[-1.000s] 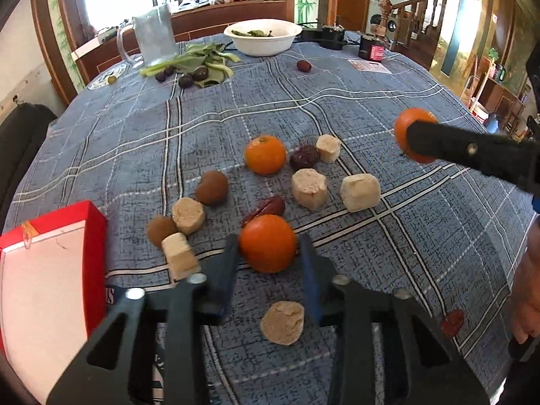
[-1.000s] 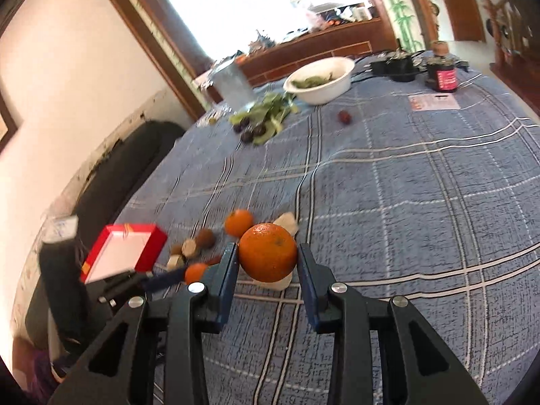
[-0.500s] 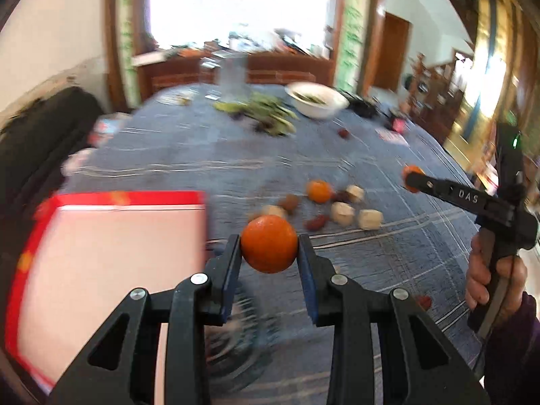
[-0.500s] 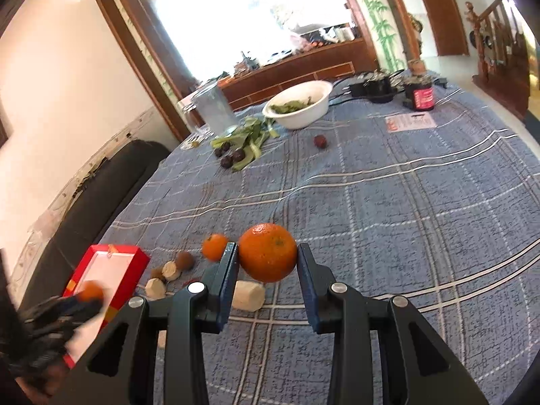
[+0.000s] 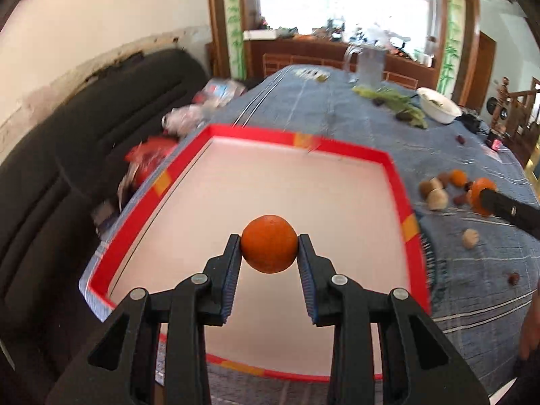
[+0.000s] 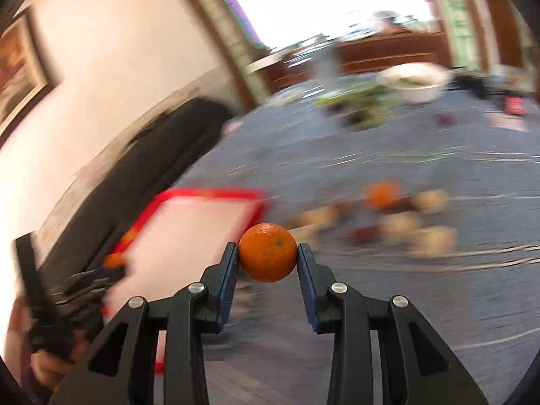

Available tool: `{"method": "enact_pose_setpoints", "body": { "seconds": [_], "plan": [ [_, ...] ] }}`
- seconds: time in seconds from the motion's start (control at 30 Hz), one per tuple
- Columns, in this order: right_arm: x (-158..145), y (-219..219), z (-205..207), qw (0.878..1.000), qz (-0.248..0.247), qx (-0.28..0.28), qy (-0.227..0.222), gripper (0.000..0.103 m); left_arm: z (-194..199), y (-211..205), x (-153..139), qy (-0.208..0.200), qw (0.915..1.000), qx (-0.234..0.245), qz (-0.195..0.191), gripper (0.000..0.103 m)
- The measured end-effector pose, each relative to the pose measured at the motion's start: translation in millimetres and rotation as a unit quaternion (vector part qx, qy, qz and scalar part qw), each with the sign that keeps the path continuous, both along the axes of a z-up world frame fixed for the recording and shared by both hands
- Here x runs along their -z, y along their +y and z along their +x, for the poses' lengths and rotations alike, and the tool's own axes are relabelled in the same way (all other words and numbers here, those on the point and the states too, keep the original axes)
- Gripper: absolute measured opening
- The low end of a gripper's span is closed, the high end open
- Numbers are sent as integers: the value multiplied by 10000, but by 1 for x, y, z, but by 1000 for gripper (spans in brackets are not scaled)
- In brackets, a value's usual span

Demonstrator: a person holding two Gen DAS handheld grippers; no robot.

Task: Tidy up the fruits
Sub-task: 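Carry both oranges over the red tray and open both grippers to drop them, then grasp a red date with the right gripper while the left grasps a beige round piece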

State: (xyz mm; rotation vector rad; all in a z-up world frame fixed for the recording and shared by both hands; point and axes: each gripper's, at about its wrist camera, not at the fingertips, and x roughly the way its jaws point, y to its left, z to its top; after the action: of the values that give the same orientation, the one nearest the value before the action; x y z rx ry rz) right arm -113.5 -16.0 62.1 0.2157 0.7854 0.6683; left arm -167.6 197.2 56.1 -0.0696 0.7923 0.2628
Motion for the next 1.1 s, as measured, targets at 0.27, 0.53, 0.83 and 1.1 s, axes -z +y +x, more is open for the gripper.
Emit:
{"method": "enact_pose_setpoints", "body": {
  "seconds": [0.27,0.53,0.83,1.1],
  "plan": [
    [31,107,-19,9949,-614,-783,178,34,-6,20,17,245,9993,-289,-33,36],
    [30,99,-24,9943,-631,-845,122,49,-11,23,14,164,9989,-445,52,59],
    [16,-20,-41,9988,-471,130,-36,52,-19,-19,-10,-261,9993,251,-78,69],
    [31,-118,-69,9868,-1337,885,206,53,-17,-99,-13,-202,9875,1559,-94,75]
  ]
}}
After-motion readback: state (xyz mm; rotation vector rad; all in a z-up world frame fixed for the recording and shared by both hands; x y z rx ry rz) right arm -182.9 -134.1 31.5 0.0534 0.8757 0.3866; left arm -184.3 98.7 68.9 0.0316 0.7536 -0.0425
